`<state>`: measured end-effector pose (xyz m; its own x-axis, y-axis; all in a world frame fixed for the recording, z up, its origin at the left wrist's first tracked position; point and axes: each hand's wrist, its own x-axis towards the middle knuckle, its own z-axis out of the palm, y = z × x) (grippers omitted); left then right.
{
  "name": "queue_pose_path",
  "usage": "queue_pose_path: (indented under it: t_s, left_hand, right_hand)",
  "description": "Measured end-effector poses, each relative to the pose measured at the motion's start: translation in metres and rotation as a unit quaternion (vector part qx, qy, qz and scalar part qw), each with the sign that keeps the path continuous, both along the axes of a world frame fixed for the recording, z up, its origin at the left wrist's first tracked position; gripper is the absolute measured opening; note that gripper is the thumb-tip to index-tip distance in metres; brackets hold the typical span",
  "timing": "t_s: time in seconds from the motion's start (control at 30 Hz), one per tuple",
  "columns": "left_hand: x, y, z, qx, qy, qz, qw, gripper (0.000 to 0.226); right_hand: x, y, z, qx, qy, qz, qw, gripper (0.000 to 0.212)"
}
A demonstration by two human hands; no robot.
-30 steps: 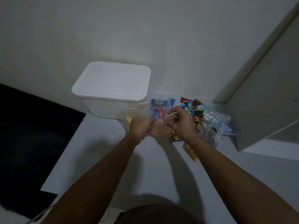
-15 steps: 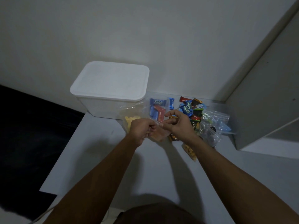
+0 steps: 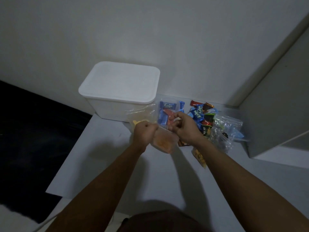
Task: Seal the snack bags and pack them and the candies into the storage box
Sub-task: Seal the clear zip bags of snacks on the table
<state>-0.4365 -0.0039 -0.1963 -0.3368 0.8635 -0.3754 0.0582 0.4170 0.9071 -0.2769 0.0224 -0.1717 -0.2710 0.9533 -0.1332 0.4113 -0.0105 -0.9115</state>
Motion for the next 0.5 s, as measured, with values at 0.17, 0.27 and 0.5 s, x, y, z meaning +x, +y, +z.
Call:
queue_pose_path:
  t_s: [0.17, 0.27, 0.5]
  left_hand:
    - [-0.015, -0.007, -0.017, 0.042, 0.051, -0.03, 0.997, 0.017]
    - [-0.024, -0.011, -0.021, 0.03, 0.019, 0.0, 0.999, 0.022]
    - [-0.045, -0.011, -0.032, -0.012, 0.016, 0.082, 0.996, 0.01]
  right_hand:
    - [-0.001, 0.013, 0.007, 0.018, -0.058, 0.051, 0.997, 0.028]
    - [-0.009, 0.02, 0.011, 0.033, -0.063, 0.036, 0.997, 0.028]
    - [-0.031, 0.03, -0.005, 0.065, -0.144, 0.022, 0.987, 0.023]
